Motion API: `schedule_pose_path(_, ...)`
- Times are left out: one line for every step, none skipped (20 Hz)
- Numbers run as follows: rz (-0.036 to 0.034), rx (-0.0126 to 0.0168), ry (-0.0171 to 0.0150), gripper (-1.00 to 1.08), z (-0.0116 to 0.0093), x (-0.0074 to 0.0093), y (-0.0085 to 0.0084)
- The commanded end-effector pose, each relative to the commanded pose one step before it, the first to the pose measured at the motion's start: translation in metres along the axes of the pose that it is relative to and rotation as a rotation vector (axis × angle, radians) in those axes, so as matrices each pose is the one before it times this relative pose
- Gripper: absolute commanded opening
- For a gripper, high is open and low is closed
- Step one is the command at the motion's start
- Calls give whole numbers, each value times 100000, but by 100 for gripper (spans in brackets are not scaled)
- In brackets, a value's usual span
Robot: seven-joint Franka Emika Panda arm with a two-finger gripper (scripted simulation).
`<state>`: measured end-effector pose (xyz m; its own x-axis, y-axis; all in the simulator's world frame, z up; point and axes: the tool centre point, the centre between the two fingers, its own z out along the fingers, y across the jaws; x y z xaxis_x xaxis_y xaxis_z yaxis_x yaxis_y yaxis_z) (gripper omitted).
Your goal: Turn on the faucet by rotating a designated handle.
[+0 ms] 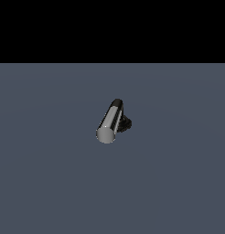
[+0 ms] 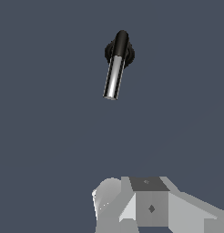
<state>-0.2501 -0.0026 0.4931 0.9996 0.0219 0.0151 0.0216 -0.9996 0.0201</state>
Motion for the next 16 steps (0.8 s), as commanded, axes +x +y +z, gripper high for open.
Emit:
schedule_pose_path(0, 0, 0, -100, 0, 0, 1)
schedule_pose_path(0, 0, 0, -100, 24, 7, -8)
schedule_pose_path(0, 0, 0, -100, 71, 21, -23)
schedule_pose_path(68, 11, -9, -100, 121, 38, -12)
schedule_pose_path(0, 0, 0, -100, 164, 49, -54)
schedule_pose_path(95, 17, -14, -100, 216, 68, -30)
schedule_pose_path(95, 17, -14, -100, 262, 82, -45)
schedule_pose_path(67, 12, -10, -100, 307, 94, -72)
schedule_pose_path(116, 21, -17, -100, 355, 111, -66)
schedule_pose_path(116, 21, -17, -100, 400, 124, -81)
schedule_pose_path(135, 24, -20, -100, 446, 139, -88)
schedule_pose_path(135, 24, -20, -100, 490, 152, -102)
schedule_pose_path(150, 27, -22, -100, 534, 166, -110)
schedule_pose_path(178, 32, -26, -100, 577, 180, -112)
schedule_pose_path(178, 32, -26, -100, 619, 193, -126)
schedule_pose_path(190, 34, -28, -100, 660, 206, -134)
